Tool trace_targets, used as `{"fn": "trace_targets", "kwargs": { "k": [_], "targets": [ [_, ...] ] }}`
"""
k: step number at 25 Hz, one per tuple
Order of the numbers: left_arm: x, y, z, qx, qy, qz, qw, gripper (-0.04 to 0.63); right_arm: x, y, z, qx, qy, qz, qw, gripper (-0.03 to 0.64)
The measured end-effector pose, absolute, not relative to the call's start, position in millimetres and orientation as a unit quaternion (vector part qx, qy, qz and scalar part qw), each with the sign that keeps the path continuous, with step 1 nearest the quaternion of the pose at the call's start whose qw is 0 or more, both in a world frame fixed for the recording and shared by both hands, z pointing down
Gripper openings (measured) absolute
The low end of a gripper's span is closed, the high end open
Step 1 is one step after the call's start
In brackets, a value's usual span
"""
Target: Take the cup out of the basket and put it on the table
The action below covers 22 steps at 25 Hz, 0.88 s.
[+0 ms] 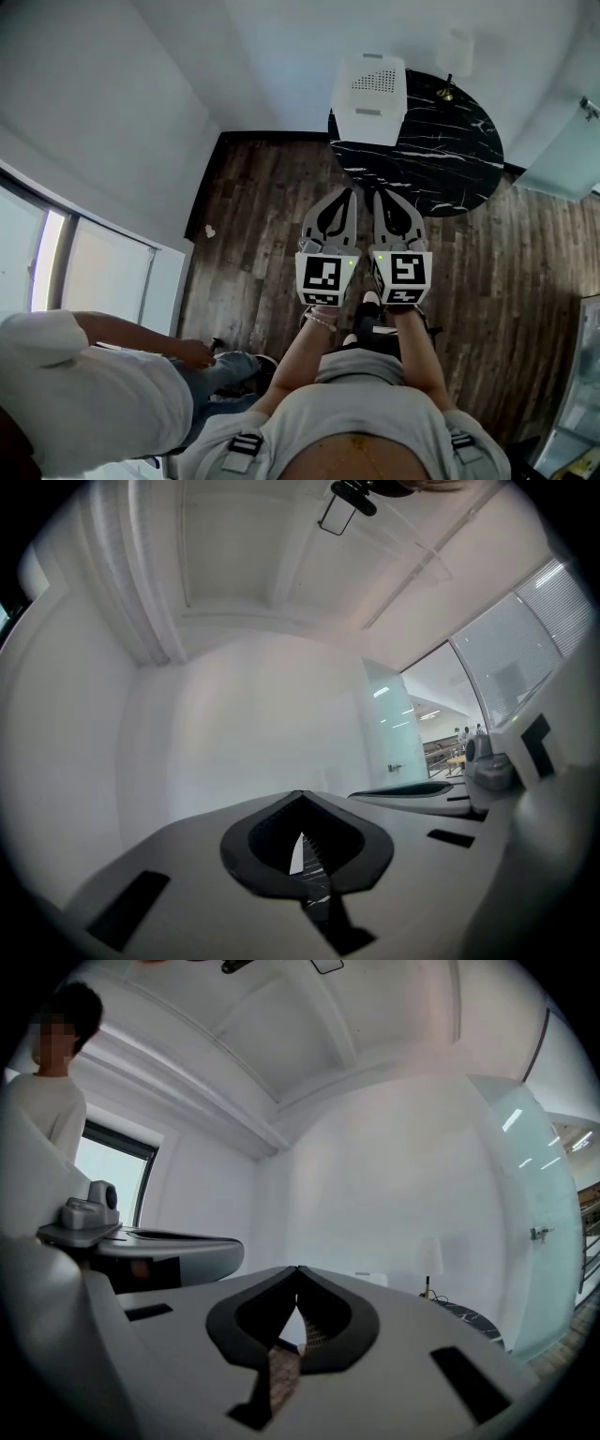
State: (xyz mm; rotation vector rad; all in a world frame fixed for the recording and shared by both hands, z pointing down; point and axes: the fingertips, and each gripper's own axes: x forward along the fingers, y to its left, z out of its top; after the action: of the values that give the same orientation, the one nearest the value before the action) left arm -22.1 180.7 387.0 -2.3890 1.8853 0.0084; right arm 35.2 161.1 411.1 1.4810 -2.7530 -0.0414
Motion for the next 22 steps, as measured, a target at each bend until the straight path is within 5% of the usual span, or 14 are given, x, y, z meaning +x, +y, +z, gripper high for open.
{"fn": "trace_targets", "kwargs": {
  "k": [22],
  "targets": [
    [-18, 74, 389, -0.755, 0.655, -0.007, 0.034, 0.006, 36, 53, 411, 0.426, -0.905, -0.001, 0.012, 0.008]
  ]
}}
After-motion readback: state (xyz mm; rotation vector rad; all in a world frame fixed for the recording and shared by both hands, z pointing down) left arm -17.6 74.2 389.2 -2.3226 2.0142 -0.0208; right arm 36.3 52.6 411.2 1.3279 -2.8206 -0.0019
